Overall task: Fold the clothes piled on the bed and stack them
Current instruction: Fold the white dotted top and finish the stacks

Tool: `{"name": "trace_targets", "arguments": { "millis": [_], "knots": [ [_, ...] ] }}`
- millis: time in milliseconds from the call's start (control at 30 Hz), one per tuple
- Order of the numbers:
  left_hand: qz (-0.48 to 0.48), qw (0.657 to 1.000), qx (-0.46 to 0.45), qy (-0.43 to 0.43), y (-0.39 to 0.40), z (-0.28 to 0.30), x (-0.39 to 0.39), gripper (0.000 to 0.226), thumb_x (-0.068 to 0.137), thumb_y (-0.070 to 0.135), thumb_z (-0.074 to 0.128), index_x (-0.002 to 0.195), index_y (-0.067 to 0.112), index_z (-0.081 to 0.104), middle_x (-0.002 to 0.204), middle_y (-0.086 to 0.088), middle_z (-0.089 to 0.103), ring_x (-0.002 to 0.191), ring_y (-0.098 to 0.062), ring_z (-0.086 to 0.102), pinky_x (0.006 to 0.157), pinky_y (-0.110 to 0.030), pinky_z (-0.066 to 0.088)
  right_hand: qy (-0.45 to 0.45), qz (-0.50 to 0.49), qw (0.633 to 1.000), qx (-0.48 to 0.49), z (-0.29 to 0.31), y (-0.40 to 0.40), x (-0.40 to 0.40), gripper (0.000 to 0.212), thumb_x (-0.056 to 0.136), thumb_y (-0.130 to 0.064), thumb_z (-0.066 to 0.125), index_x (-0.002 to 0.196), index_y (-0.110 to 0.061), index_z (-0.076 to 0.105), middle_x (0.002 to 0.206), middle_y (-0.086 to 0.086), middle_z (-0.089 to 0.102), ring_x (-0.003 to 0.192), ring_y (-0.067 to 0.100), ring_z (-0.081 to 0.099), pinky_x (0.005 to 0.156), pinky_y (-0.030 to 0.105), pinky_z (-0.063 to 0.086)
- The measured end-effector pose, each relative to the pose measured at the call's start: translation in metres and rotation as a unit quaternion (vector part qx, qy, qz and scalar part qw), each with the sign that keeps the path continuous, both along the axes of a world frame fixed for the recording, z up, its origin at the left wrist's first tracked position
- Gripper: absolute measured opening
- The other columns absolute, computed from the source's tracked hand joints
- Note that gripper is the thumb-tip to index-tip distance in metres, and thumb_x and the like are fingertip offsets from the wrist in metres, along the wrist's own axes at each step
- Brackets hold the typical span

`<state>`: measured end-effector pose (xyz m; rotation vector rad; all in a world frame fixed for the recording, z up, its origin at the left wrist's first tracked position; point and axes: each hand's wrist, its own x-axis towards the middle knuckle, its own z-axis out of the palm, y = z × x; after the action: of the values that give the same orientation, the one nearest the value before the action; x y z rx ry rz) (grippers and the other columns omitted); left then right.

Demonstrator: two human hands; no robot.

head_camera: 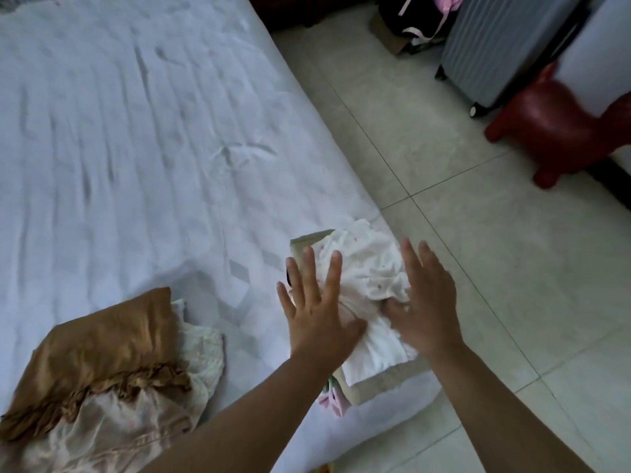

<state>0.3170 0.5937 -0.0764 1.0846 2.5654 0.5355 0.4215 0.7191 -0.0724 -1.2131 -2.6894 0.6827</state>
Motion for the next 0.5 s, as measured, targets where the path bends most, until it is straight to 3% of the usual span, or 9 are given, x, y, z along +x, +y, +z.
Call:
{"name": "trace_targets", "arguments": {
  "millis": [33, 100, 200, 267, 333, 367, 433, 500],
  "knots": [
    [-0.057, 0.997, -0.003, 0.060, 0.000, -0.004, 0.000, 0.097, 0.074, 0.056, 0.054, 0.150, 0.036, -0.004, 0.159, -0.003, -0.012, 0.145, -0.032, -0.013, 0.114, -0.051, -0.011, -0.012, 0.029, 0.998, 0.055, -0.003, -0.003, -0.001, 0.080, 0.082, -0.038, 0.064, 0.147, -0.025, 0.019, 0.150, 0.016, 0.034, 0.137, 0.038, 0.033, 0.104, 0.058, 0.032],
    [-0.129, 0.985, -0.039, 0.103, -0.002, -0.016, 0.004, 0.080, 0.075, 0.053, 0.044, 0.147, 0.023, 0.030, 0.157, -0.011, 0.018, 0.144, -0.034, 0.009, 0.109, -0.058, 0.009, -0.042, 0.081, 0.993, 0.070, -0.011, -0.011, -0.004, 0.053, 0.092, -0.039, 0.036, 0.144, -0.026, 0.028, 0.147, 0.010, 0.041, 0.134, 0.035, 0.039, 0.099, 0.061, 0.033],
    [-0.154, 0.979, -0.113, 0.077, -0.011, -0.040, 0.010, 0.071, 0.078, 0.053, 0.038, 0.138, 0.017, 0.050, 0.149, -0.012, 0.038, 0.141, -0.030, 0.023, 0.105, -0.056, 0.023, -0.174, 0.124, 0.977, -0.007, -0.039, -0.023, -0.001, 0.052, 0.098, -0.046, 0.012, 0.143, -0.027, 0.030, 0.147, 0.006, 0.042, 0.131, 0.033, 0.045, 0.093, 0.062, 0.040],
    [-0.151, 0.976, -0.145, 0.066, -0.012, -0.047, 0.009, 0.074, 0.080, 0.054, 0.029, 0.143, 0.017, 0.042, 0.152, -0.013, 0.031, 0.143, -0.033, 0.021, 0.109, -0.059, 0.027, -0.224, 0.130, 0.966, -0.024, -0.043, -0.022, -0.008, 0.059, 0.093, -0.050, 0.010, 0.148, -0.032, 0.019, 0.156, 0.001, 0.025, 0.141, 0.029, 0.029, 0.102, 0.064, 0.030],
    [-0.166, 0.969, -0.174, 0.056, -0.009, -0.045, 0.006, 0.081, 0.078, 0.057, 0.005, 0.150, 0.021, 0.003, 0.158, -0.009, -0.009, 0.142, -0.031, -0.017, 0.115, -0.059, 0.006, -0.225, 0.120, 0.966, -0.030, -0.041, -0.019, -0.017, 0.056, 0.096, -0.049, 0.013, 0.150, -0.037, 0.009, 0.160, -0.007, 0.004, 0.147, 0.021, 0.003, 0.113, 0.059, 0.011],
    [-0.175, 0.968, -0.178, 0.033, -0.008, -0.042, 0.003, 0.082, 0.074, 0.059, -0.004, 0.147, 0.024, -0.013, 0.153, -0.005, -0.026, 0.135, -0.028, -0.035, 0.115, -0.056, -0.005, -0.216, 0.109, 0.970, -0.024, -0.034, -0.018, -0.023, 0.054, 0.097, -0.046, 0.017, 0.150, -0.036, 0.012, 0.160, -0.008, 0.004, 0.147, 0.018, 0.000, 0.114, 0.057, 0.007],
    [-0.176, 0.976, -0.131, -0.012, -0.011, -0.033, -0.001, 0.086, 0.072, 0.063, -0.001, 0.148, 0.026, -0.011, 0.149, 0.001, -0.031, 0.130, -0.025, -0.040, 0.115, -0.052, -0.012, -0.170, 0.075, 0.982, -0.011, -0.017, -0.021, -0.031, 0.059, 0.088, -0.041, 0.021, 0.145, -0.031, 0.032, 0.156, -0.007, 0.022, 0.146, 0.020, 0.006, 0.113, 0.056, 0.001],
    [-0.141, 0.989, -0.024, -0.031, -0.022, -0.026, -0.006, 0.082, 0.080, 0.063, 0.019, 0.152, 0.025, 0.007, 0.156, 0.000, -0.014, 0.140, -0.023, -0.025, 0.116, -0.046, -0.009, -0.076, 0.025, 0.997, -0.005, -0.002, -0.034, -0.040, 0.063, 0.077, -0.037, 0.025, 0.132, -0.024, 0.053, 0.147, -0.003, 0.042, 0.145, 0.025, 0.016, 0.111, 0.058, -0.005]
  ]
}}
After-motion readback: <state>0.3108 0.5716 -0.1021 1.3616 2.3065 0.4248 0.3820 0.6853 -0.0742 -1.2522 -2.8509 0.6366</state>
